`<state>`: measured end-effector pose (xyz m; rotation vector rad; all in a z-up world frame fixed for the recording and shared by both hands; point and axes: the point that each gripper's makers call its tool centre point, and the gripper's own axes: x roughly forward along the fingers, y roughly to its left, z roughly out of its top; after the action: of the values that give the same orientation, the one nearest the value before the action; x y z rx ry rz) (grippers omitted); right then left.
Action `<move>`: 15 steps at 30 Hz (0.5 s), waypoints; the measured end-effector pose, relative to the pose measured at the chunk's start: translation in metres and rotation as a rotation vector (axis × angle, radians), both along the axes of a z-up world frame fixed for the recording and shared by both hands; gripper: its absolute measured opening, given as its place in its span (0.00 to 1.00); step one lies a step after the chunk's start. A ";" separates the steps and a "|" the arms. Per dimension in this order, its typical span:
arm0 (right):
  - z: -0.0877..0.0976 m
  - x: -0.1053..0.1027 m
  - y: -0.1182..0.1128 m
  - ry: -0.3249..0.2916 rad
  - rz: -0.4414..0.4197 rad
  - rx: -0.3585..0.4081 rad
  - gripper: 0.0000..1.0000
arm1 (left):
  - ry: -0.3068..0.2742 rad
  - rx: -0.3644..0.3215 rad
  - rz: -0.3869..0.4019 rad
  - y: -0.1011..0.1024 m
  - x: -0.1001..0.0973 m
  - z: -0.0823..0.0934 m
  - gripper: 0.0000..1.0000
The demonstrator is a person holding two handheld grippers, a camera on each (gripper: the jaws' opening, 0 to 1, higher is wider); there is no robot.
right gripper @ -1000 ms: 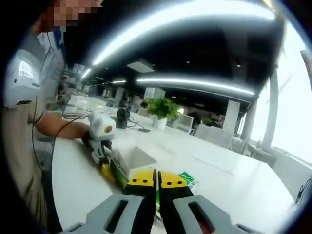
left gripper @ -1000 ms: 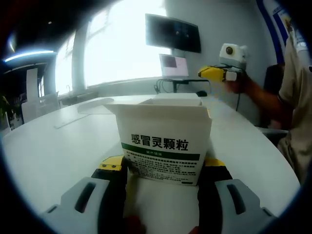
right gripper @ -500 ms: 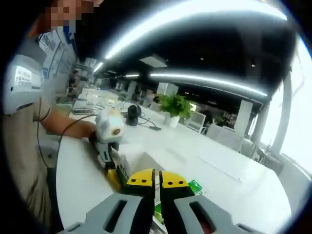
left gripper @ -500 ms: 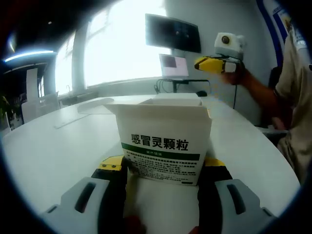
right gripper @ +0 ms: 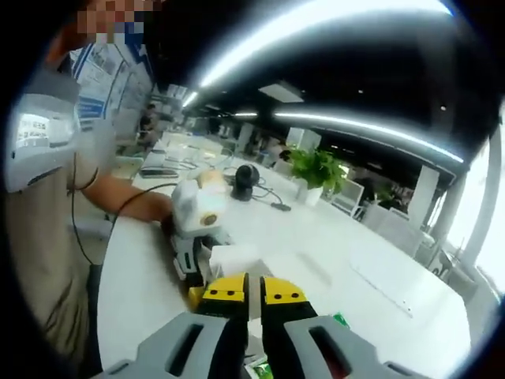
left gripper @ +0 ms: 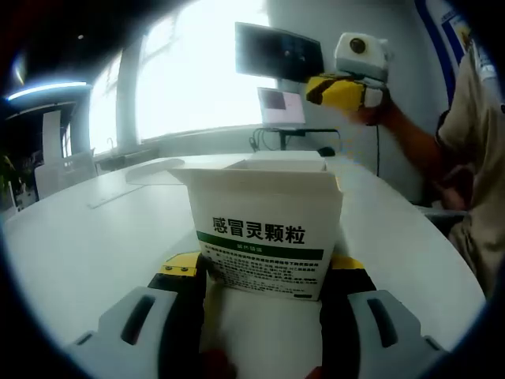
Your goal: Take out ganmaoling bag from box put it on table
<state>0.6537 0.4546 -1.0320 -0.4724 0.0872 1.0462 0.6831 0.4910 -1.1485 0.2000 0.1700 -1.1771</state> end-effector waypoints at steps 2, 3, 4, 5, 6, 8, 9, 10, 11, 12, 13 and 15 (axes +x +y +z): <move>-0.002 0.001 0.005 0.008 0.014 -0.008 0.02 | 0.000 0.000 0.000 0.000 0.000 0.000 0.49; -0.003 0.001 0.007 0.012 0.022 -0.014 0.02 | 0.000 0.000 0.000 0.000 0.000 0.000 0.49; -0.005 0.000 0.010 0.017 0.035 -0.023 0.03 | 0.000 0.000 0.000 0.000 0.000 0.000 0.49; -0.006 0.000 0.013 0.021 0.046 -0.027 0.03 | 0.000 0.000 0.000 0.000 0.000 0.000 0.49; -0.008 0.000 0.016 0.026 0.055 -0.038 0.03 | 0.000 0.000 0.000 0.000 0.000 0.000 0.49; -0.016 0.000 0.021 0.047 0.079 -0.072 0.03 | 0.000 0.000 0.000 0.000 0.000 0.000 0.49; -0.018 0.000 0.023 0.051 0.085 -0.082 0.03 | 0.000 0.000 0.000 0.000 0.000 0.000 0.49; -0.020 0.000 0.026 0.056 0.092 -0.089 0.03 | 0.000 0.000 0.000 0.000 0.000 0.000 0.49; -0.022 0.000 0.028 0.059 0.102 -0.101 0.03 | 0.000 0.000 0.000 0.000 0.000 0.000 0.49; -0.024 -0.001 0.030 0.061 0.109 -0.110 0.03 | 0.000 0.000 -0.001 0.000 0.000 0.000 0.49; -0.025 -0.001 0.031 0.062 0.118 -0.118 0.04 | 0.000 0.000 -0.001 0.000 0.000 0.000 0.49; -0.027 -0.001 0.034 0.069 0.133 -0.132 0.04 | 0.000 -0.001 -0.001 0.000 0.000 0.000 0.49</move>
<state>0.6525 0.4888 -1.0591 -0.5677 0.1894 1.1922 0.6830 0.4910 -1.1483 0.1997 0.1696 -1.1781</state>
